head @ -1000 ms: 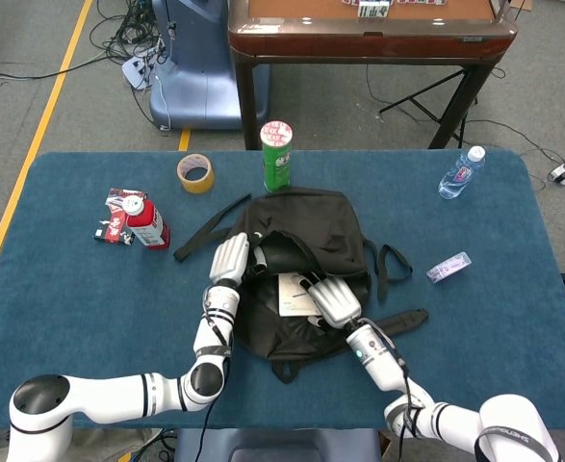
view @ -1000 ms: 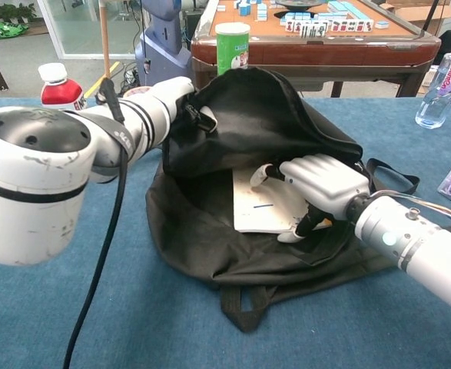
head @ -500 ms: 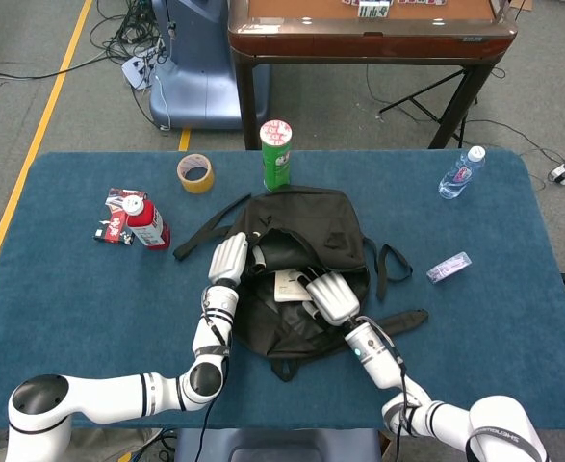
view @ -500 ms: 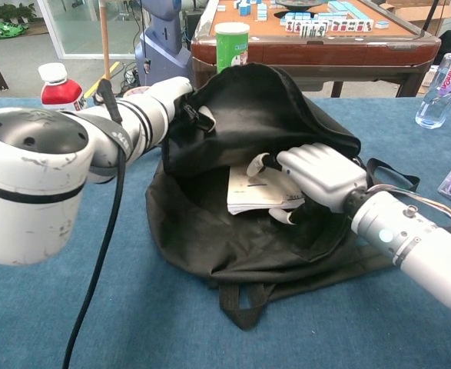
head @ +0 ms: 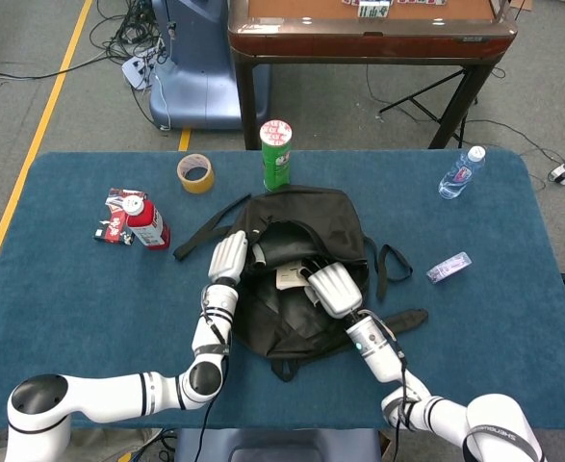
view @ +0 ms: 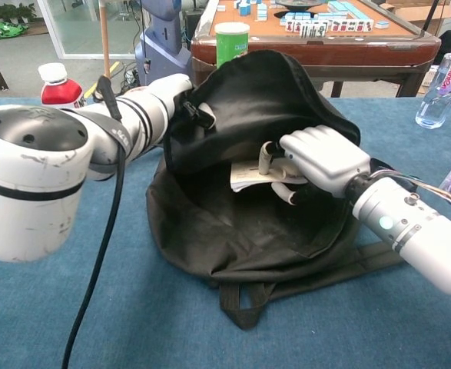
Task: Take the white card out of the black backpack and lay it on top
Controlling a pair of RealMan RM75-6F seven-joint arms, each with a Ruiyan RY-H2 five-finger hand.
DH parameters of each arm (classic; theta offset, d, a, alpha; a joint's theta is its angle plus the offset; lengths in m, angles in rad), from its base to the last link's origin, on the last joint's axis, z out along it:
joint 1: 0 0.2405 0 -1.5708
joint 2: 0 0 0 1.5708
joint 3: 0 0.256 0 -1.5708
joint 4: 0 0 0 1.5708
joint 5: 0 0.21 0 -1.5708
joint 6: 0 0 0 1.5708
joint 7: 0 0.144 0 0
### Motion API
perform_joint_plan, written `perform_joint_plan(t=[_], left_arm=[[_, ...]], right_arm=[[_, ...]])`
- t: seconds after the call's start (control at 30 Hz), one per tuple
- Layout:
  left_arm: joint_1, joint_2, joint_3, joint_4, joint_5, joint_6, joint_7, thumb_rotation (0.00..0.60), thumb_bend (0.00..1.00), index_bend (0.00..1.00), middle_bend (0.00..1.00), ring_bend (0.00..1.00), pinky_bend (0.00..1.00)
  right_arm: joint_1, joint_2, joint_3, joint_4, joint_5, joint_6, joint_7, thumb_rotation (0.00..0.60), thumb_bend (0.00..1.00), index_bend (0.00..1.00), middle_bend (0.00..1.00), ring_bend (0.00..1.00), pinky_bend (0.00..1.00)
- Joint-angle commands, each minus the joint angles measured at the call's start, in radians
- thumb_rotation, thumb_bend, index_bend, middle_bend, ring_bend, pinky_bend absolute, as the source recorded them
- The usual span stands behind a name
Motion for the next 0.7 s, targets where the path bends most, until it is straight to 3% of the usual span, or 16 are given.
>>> perform_joint_plan(t=[0.03,0.37,0.53,0.7], left_arm=[[0.001,0.002,-0.001,0.0,0.004,0.002,-0.004,0.6,0.79,0.66,0.69,0.59,0.27],[0.01,0.014,0.0,-0.006,0.013,0.001,-0.016,0.6,0.79,0.66,0.69,0.59,0.27],[0.016,0.02,0.006,-0.008,0.017,-0.002,-0.023,0.6,0.79,0.66,0.69,0.59,0.27],[0.025,0.03,0.013,-0.01,0.02,-0.009,-0.029,0.6,0.79,0.66,0.69,0.59,0.27]], right_arm=[[0.008,-0.011,0.006,0.022,-0.009,0.019,-0.001,0.6,0.47,0.52,0.4,0.28,0.24],[0.014,0.0,0.014,0.025,-0.029,0.085,0.007,0.6,0.51,0.74,0.52,0.41,0.35],[-0.005,0.069,-0.009,-0.079,-0.071,0.15,0.0,0.6,0.52,0.78,0.56,0.46,0.4],[-0.036,0.189,-0.026,-0.262,-0.109,0.211,-0.039,0.6,0.52,0.79,0.59,0.5,0.44]])
